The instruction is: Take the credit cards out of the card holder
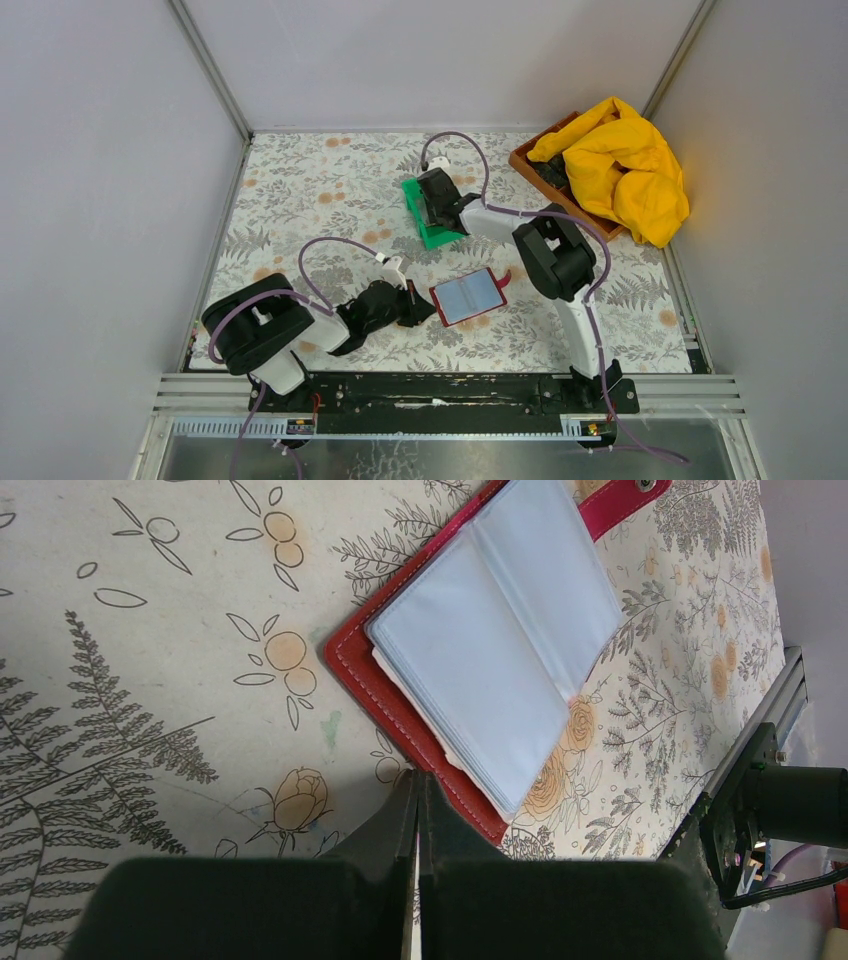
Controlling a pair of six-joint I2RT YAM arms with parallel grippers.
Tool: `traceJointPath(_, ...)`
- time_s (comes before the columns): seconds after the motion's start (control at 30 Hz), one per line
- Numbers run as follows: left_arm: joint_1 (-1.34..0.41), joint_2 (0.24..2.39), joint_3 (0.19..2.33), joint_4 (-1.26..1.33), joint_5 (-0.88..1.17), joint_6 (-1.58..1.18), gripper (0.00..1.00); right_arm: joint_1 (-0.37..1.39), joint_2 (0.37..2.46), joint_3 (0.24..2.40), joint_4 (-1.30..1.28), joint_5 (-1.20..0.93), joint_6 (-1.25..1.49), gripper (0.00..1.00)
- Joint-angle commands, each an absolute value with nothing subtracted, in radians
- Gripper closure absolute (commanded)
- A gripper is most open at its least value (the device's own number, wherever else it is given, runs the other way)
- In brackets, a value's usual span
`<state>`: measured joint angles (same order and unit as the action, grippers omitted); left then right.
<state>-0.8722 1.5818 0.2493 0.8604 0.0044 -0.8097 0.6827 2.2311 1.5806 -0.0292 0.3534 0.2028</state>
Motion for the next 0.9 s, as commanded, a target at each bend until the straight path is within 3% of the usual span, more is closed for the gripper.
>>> traceJointPath(0.0,-0.864,1.570,0.228,0.857,0.004,-0.801,1.00,0.689,2.092,1.502,0.057,0.365,0.218,1.00)
traceJointPath(0.33,-0.864,1.565,0.237,0.846,-0.001,-0.801,1.00,0.689,1.839,1.347,0.110,0.321,0.245,0.92)
traceJointPath(0.43,-0.864,1.559,0.237,0.845,0.001,-0.807,1.00,0.689,1.747,1.273,0.116,0.344,0.251,0.84)
traceJointPath(0.57,-0.864,1.533,0.236,0.829,-0.015,-0.818,0.80,0.689,1.583,1.116,0.142,0.389,0.251,0.67)
traceJointPath(0.67,-0.865,1.506,0.236,0.814,-0.025,-0.817,0.72,0.689,1.449,0.961,0.144,0.388,0.254,0.54)
traceJointPath(0.87,-0.865,1.515,0.275,0.773,-0.030,-0.800,0.76,0.739,1.214,0.691,0.098,0.336,0.258,0.51)
